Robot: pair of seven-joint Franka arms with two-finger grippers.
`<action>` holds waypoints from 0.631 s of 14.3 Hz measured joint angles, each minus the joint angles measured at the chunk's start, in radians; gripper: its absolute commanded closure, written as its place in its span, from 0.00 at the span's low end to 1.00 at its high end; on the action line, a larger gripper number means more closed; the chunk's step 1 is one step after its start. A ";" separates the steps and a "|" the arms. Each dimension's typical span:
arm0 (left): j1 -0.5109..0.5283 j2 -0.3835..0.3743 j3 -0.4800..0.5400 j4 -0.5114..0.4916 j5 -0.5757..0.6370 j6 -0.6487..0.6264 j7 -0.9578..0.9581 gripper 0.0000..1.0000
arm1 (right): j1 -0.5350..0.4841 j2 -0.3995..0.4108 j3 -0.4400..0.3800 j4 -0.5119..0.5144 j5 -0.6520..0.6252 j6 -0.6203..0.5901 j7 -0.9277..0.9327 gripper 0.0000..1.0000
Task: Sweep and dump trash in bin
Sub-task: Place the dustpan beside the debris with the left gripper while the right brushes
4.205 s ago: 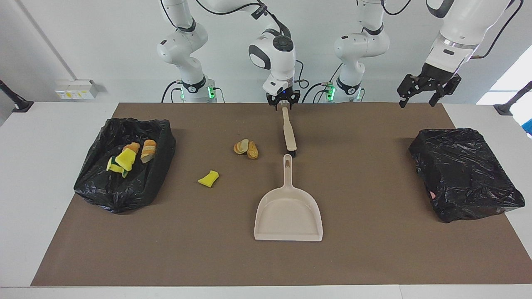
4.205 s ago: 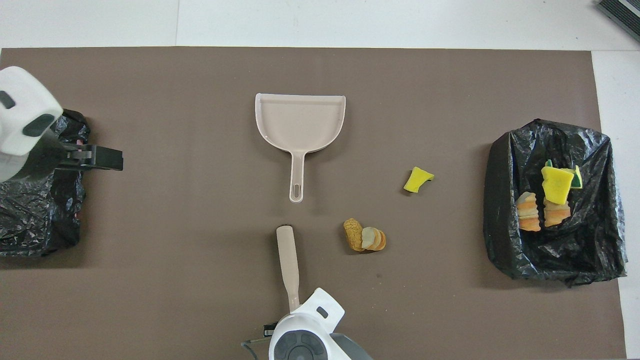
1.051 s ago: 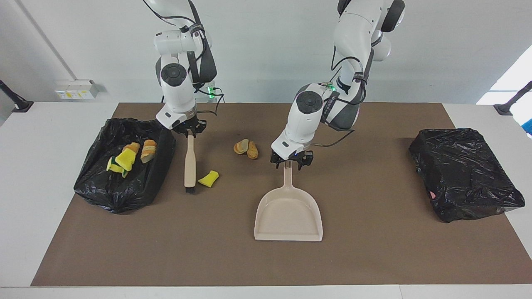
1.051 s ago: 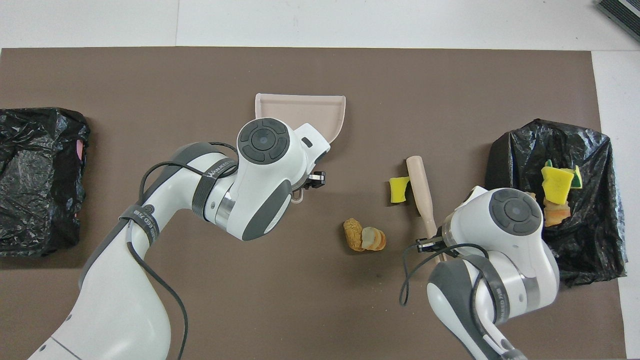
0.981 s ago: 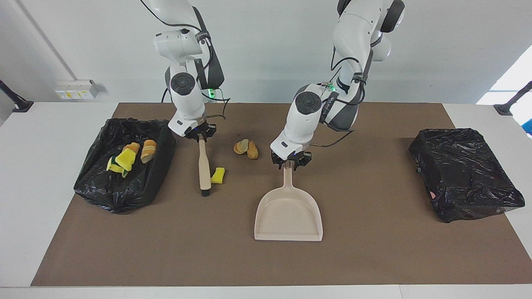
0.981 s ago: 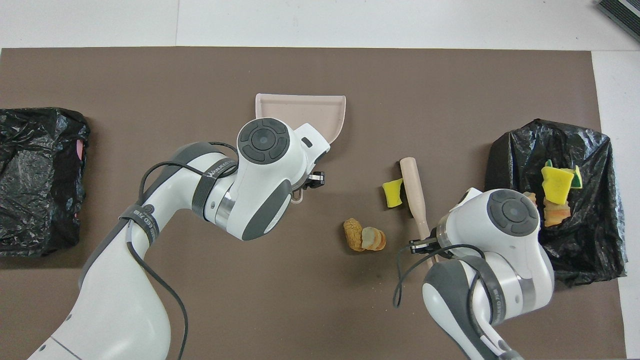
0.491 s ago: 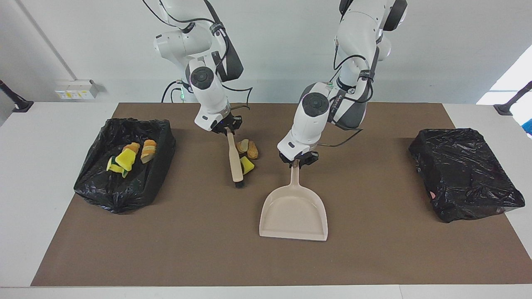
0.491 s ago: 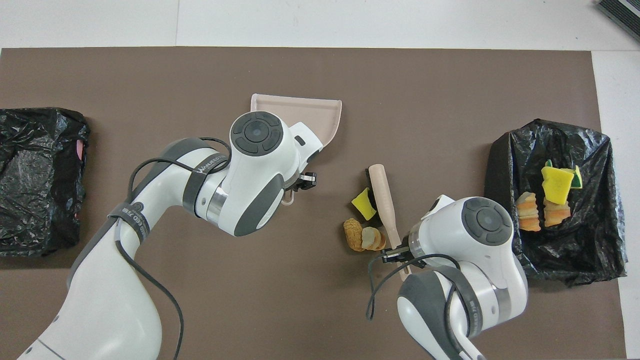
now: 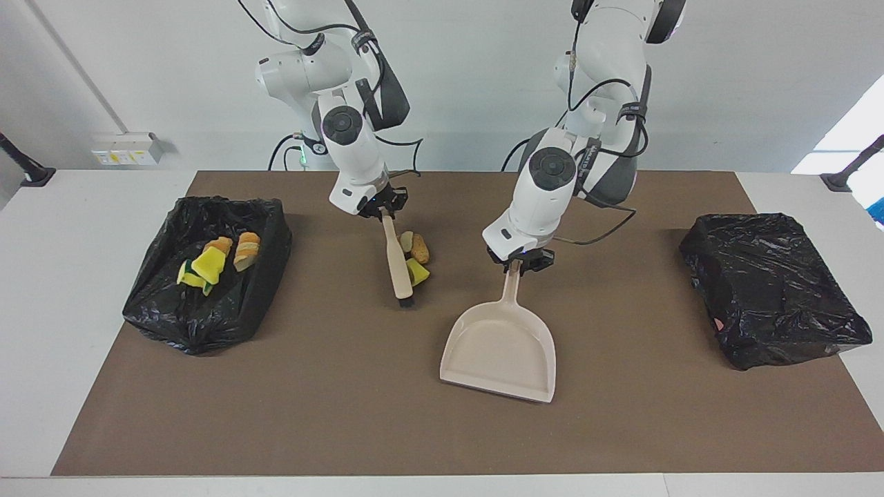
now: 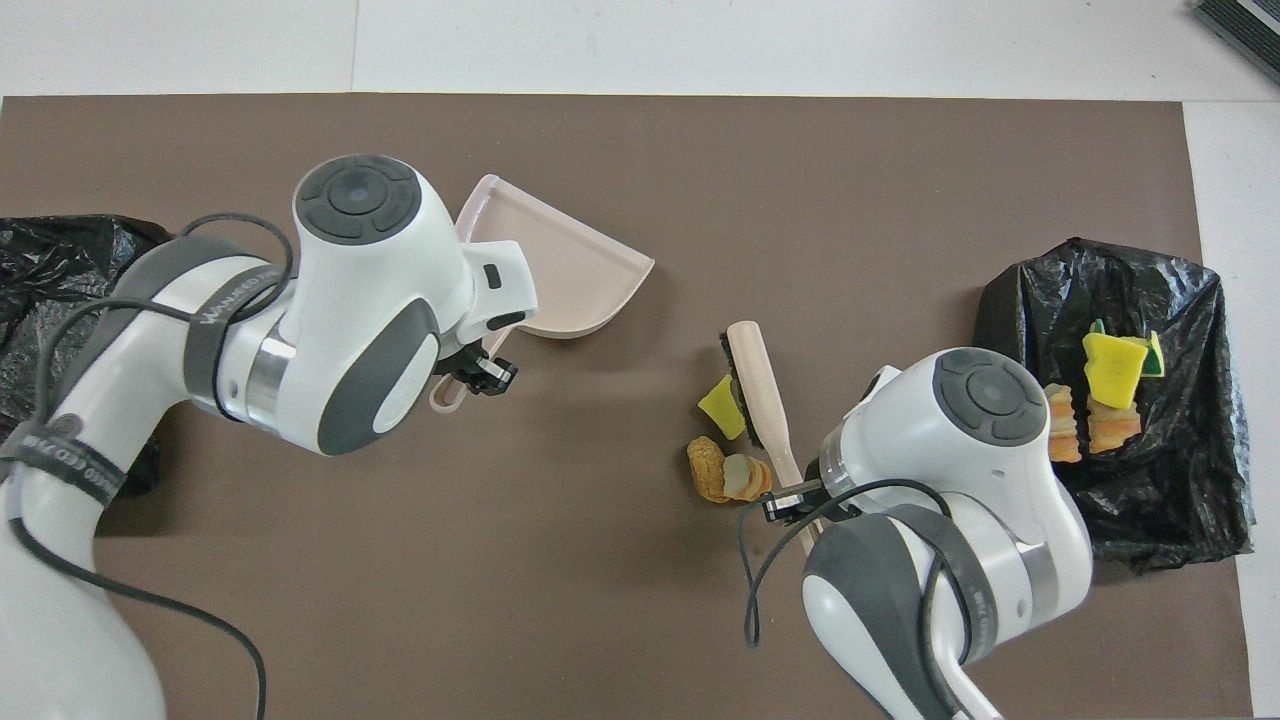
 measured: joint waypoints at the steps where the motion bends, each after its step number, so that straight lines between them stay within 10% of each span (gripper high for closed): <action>1: 0.031 -0.033 0.001 -0.013 0.000 -0.035 0.100 1.00 | -0.010 -0.004 -0.001 -0.006 0.000 0.001 0.000 1.00; 9: 0.133 -0.283 0.002 -0.336 0.002 -0.026 0.534 1.00 | -0.034 -0.139 0.003 -0.238 0.000 0.168 0.000 1.00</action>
